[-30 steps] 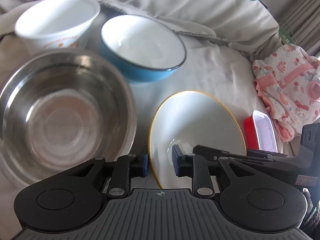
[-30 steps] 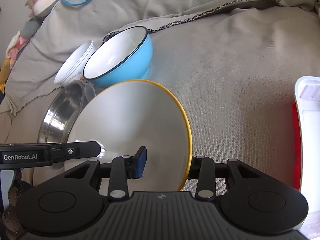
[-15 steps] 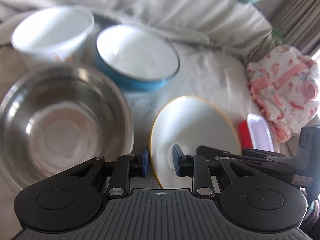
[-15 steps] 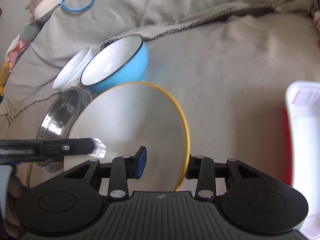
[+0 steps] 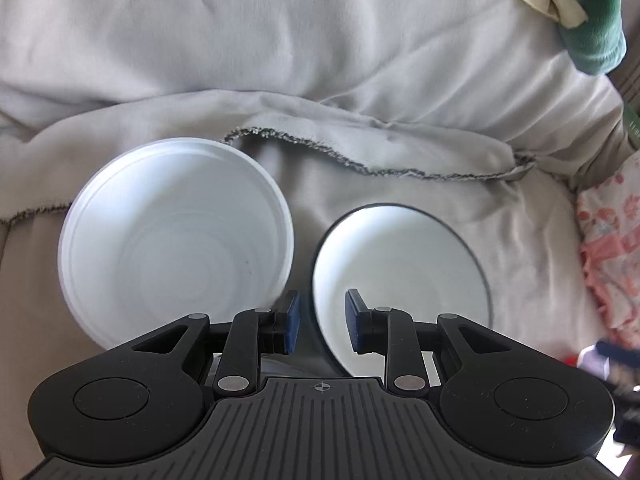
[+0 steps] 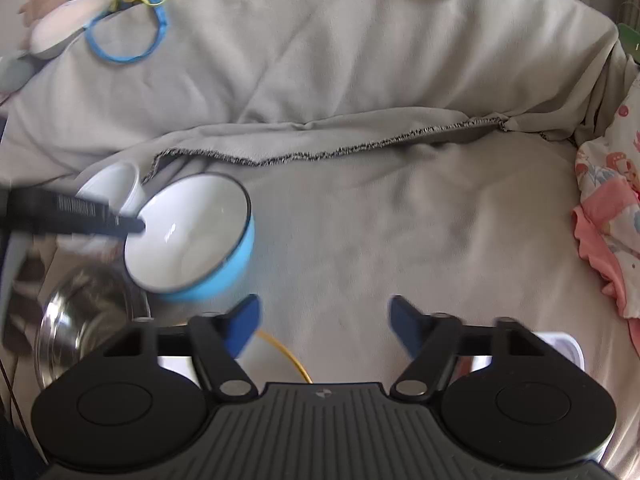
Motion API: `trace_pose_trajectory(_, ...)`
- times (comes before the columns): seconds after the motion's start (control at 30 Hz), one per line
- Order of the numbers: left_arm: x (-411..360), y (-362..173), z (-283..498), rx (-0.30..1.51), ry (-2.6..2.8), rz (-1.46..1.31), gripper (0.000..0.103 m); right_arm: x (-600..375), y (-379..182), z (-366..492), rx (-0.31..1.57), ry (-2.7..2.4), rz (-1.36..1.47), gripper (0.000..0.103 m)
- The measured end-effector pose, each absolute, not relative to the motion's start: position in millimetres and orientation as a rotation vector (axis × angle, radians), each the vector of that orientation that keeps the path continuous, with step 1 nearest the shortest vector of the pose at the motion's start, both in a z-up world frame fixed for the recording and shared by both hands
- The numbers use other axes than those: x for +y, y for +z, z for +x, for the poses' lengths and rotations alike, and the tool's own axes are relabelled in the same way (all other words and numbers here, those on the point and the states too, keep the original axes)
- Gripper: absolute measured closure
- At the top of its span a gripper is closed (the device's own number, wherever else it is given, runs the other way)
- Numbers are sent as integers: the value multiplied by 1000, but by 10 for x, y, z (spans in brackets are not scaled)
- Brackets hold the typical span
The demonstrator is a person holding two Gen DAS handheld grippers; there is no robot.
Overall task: Organize plates and bowls
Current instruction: 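Grasp the blue enamel bowl rim with both grippers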
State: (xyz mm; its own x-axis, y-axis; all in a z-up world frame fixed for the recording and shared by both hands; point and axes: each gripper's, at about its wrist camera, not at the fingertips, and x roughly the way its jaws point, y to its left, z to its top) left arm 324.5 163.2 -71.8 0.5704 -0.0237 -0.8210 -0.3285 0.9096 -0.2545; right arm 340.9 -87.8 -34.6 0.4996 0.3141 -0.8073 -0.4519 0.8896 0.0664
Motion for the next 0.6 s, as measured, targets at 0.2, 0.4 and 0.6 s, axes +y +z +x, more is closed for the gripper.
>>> trace_pose_trajectory(0.2,1601,-796,3267,951,153,-386,77,-301,-548,3811,1028,534,-108,20)
trace_pose_trajectory(0.4,1626,-860,3297,939,153,-425,78,100,-1080,4179,1207,531,-45,69)
trace_pose_trajectory(0.6,1565,-817,3299,903,96,-490,75,-17,-993,4104,1162,532,-71,70)
